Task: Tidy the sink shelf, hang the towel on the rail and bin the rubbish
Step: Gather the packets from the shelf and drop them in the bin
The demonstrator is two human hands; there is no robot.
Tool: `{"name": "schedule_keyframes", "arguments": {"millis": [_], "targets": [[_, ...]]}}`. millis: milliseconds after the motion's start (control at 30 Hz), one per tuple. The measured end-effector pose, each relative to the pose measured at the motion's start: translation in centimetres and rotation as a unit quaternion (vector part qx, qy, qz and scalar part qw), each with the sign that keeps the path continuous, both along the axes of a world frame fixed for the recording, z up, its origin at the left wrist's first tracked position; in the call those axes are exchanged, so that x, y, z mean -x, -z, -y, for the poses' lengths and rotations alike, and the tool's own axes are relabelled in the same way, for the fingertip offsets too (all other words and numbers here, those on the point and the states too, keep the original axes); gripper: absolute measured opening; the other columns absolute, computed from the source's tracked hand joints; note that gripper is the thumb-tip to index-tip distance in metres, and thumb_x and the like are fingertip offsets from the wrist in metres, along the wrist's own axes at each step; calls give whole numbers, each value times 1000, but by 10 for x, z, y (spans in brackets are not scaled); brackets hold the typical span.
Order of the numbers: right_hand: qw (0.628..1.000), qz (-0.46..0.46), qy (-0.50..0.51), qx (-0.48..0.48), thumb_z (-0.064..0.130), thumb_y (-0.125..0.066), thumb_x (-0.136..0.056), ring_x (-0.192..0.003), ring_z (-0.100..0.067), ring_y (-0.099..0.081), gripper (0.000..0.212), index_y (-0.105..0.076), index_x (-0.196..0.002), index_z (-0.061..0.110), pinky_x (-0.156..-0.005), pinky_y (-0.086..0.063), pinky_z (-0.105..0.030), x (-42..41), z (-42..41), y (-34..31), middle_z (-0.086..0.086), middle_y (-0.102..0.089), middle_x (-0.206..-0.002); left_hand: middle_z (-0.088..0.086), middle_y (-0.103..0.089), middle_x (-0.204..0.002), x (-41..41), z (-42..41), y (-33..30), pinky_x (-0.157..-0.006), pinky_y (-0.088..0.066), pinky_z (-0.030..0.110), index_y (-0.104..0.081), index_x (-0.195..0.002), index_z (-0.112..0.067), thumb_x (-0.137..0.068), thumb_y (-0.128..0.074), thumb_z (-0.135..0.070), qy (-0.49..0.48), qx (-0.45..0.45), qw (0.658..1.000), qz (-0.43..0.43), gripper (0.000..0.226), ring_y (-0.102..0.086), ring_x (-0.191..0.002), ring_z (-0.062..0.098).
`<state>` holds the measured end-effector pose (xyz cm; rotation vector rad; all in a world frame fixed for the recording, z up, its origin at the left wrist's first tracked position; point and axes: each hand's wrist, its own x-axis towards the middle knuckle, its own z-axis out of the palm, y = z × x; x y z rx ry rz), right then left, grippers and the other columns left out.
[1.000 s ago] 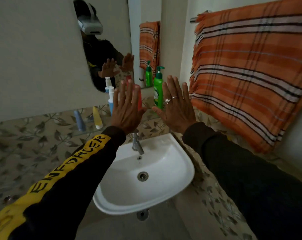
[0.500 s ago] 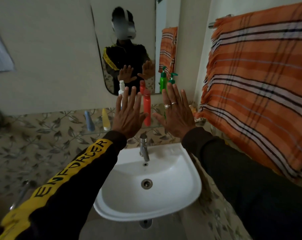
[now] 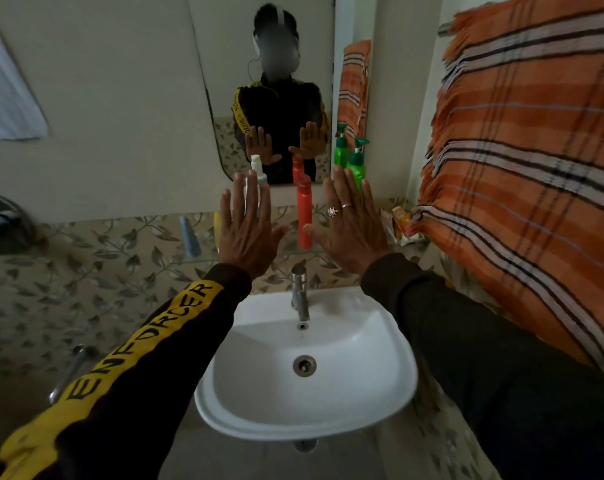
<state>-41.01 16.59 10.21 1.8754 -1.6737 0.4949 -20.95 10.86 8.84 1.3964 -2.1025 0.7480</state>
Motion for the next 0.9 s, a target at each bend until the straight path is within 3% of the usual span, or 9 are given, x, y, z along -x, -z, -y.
{"name": "schedule_keyframes", "arguments": {"millis": [200,467,567,700,900], "targets": [[1000,7,21,-19,66,-22,-99,-156,-32,10,90,-1,-159,2,-126,-1,-52,-13,13,-6,-20,10,-167,20,7,-162,-7,20,-3,-120,-4,55,-5,-154,-4,-95,-25,-62,14,11,1000,6,86,7,-149,38],[998,34,53,-15,67,-23,-98,-156,-32,4,90,-6,-160,3,-126,-4,-52,-7,30,-1,-19,5,-168,18,1,-163,1,48,6,-119,-9,57,-8,-154,-6,-94,-34,-61,37,-7,999,-11,86,1,-150,38],[997,42,62,-17,66,-26,-98,-156,-32,-1,90,-12,-159,2,-126,-6,-53,5,33,7,-18,0,-168,18,-12,-161,10,47,13,-118,-13,56,-18,-152,-6,-95,-37,-56,61,-12,998,-1,79,-10,-149,38],[995,75,66,-27,63,-37,-99,-156,-31,0,88,-13,-160,4,-126,-9,-52,20,40,15,-17,0,-169,18,-43,-145,20,48,13,-108,-33,52,-39,-142,-5,-91,-56,-41,114,12,993,24,65,-41,-134,39],[987,142,65,-41,57,-38,-101,-155,-33,-10,82,-15,-159,4,-125,-18,-50,51,47,15,-17,-8,-168,14,-49,-133,56,49,8,-95,-39,48,-47,-135,-10,-93,-47,-31,152,-4,988,8,46,-47,-117,35]]}}
